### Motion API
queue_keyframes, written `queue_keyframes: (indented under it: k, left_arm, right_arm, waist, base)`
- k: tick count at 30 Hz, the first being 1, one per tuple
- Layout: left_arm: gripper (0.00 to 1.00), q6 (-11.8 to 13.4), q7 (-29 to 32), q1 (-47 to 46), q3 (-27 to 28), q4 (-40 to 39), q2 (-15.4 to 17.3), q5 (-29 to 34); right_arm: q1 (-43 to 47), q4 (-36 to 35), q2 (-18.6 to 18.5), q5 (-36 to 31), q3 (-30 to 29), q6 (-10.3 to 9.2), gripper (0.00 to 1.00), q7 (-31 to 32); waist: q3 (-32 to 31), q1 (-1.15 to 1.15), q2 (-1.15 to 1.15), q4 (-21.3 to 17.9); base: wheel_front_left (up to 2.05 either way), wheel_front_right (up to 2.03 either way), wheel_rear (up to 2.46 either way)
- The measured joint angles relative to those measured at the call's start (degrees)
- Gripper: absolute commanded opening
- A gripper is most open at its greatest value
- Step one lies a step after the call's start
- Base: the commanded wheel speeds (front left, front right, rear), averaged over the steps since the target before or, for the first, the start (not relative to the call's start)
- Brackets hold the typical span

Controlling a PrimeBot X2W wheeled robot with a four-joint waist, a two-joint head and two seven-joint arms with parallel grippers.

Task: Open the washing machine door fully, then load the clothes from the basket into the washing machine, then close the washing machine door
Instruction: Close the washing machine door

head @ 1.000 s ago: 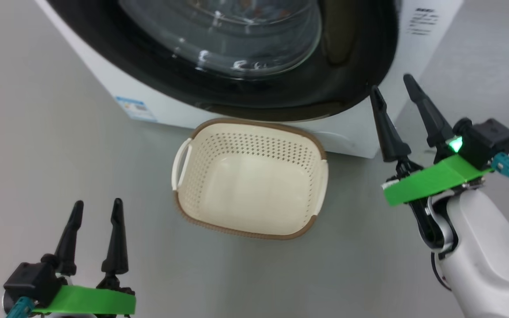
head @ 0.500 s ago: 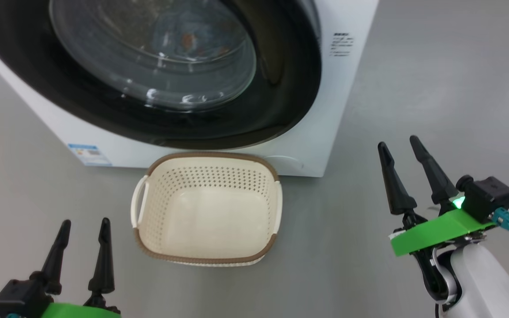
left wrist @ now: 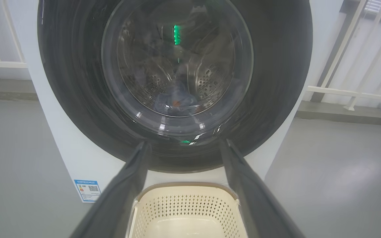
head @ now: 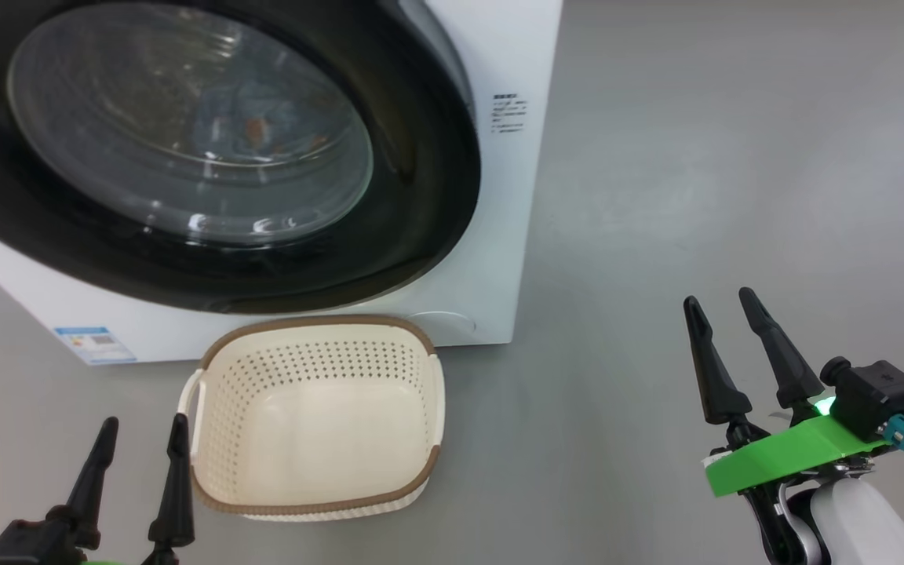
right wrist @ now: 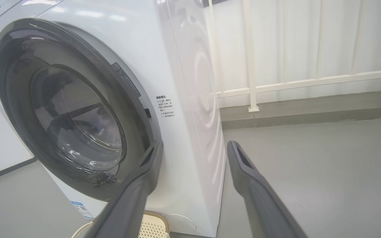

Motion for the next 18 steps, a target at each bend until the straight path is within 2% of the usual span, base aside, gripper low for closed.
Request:
queue_keyframes:
  k: [18]
  left_arm:
    - [1.0,0.0,0.0,2.2,1.37,-0.03,0.65,0.01]
  right_arm:
    - [4.92,-1.97,0.0,-0.05,-2.01,0.0,1.0,0.0]
  waist:
    - [-2.71,0.0,0.0,-5.52]
  base:
    - [0.0,0.0,0.0]
